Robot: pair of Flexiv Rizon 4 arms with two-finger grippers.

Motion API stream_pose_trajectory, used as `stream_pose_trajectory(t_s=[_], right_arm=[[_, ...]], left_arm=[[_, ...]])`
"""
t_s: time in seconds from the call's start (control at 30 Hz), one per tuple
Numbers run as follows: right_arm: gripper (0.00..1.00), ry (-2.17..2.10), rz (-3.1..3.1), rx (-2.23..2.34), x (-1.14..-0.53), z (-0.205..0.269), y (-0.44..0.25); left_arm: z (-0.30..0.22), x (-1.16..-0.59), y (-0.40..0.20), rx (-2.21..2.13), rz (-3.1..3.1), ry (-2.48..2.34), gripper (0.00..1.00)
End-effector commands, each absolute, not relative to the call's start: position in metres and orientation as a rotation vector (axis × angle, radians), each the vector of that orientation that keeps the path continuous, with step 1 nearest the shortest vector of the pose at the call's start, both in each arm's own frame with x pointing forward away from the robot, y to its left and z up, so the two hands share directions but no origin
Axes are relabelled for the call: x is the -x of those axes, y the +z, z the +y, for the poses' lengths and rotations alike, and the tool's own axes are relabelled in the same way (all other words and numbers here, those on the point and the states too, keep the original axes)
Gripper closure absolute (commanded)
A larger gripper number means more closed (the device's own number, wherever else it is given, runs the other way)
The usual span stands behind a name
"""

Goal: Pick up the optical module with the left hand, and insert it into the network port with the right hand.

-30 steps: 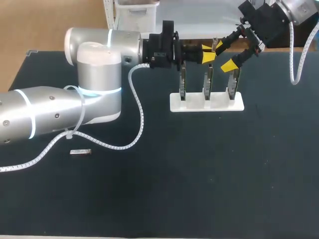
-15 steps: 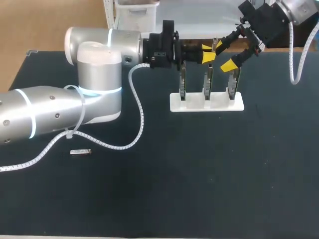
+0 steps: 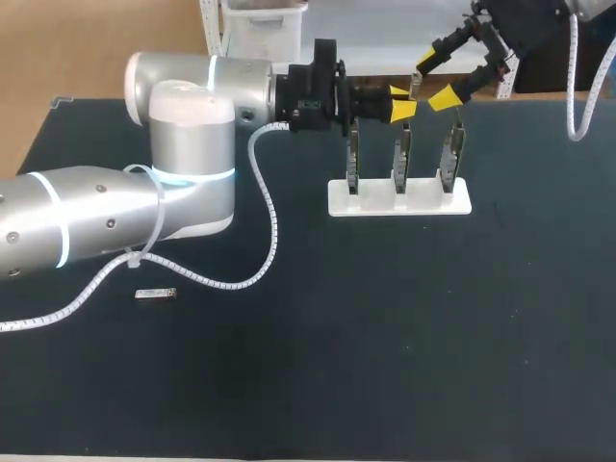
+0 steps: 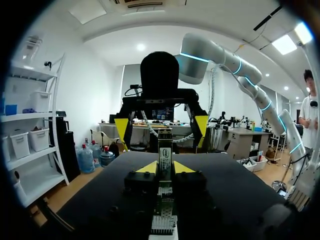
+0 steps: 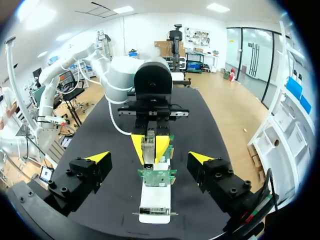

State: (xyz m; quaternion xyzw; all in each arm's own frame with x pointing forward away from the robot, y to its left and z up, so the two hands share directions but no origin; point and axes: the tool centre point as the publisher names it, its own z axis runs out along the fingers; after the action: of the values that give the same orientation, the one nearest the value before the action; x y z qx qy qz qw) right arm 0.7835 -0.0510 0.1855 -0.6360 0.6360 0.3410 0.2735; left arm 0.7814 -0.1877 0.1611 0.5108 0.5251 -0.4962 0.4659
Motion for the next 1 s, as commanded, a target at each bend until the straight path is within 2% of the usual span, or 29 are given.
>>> stream_pose_trajectory(t_s=[0.03,1.0], right_arm=[[0.00,0.858,1.723,1.662,-0.772,-0.050,0.186],[0.00,0.893,1.690,1.631,-0.785,-0.032,0.193]], left_arm=[[-0.189,-0.784,0.161,-1.258,1.289,-1.221,1.00],[-0.189,-0.784,0.161,-1.258,1.289,-1.221,1.00]])
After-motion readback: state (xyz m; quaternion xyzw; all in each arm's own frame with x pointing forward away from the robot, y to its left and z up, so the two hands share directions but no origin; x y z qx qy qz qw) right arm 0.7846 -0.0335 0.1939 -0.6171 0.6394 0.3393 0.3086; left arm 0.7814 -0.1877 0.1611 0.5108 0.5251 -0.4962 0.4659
